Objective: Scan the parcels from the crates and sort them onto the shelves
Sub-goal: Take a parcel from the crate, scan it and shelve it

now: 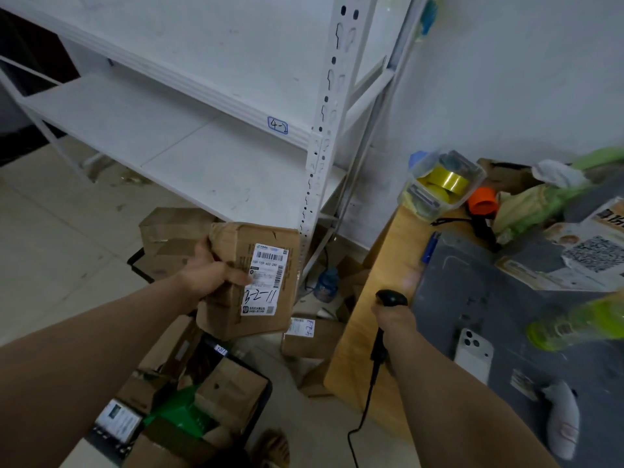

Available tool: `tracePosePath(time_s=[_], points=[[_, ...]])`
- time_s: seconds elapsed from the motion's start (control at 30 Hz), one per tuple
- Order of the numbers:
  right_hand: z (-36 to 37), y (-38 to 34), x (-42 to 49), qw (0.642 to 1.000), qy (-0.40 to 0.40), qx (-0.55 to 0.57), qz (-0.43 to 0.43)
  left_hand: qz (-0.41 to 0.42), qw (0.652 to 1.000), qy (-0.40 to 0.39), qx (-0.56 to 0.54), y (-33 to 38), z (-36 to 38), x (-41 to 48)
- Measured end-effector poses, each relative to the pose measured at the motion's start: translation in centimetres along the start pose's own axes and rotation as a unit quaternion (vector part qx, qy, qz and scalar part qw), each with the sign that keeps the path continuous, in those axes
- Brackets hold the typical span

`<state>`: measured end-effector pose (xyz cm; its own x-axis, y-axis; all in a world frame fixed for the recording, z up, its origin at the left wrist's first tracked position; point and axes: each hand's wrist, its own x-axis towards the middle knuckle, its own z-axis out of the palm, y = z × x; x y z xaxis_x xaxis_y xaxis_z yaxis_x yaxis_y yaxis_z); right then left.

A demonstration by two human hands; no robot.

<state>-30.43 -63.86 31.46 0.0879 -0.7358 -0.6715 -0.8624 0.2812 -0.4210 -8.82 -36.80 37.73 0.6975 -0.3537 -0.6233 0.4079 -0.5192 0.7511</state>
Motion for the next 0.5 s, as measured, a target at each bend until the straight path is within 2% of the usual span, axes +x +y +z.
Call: tracePosePath(time_s=[0.23,0.33,0.5], points=[[0.2,0.7,0.1,0.999,-0.016,0.026,0.024,-0.005,1.0,-0.02,-0.009,0.4,0.6,-1.0],[0.0,1.2,0.5,0.999,0.009,0.031,0.019,-0.002,1.0,-0.019,-0.013,0.5,0.6,-1.7],[-1.0,0.4,-0.7,0.999,0.012,-0.033,0.006,-0.004,1.0,-0.006,-0.023,0.2,-0.6,-3.2]])
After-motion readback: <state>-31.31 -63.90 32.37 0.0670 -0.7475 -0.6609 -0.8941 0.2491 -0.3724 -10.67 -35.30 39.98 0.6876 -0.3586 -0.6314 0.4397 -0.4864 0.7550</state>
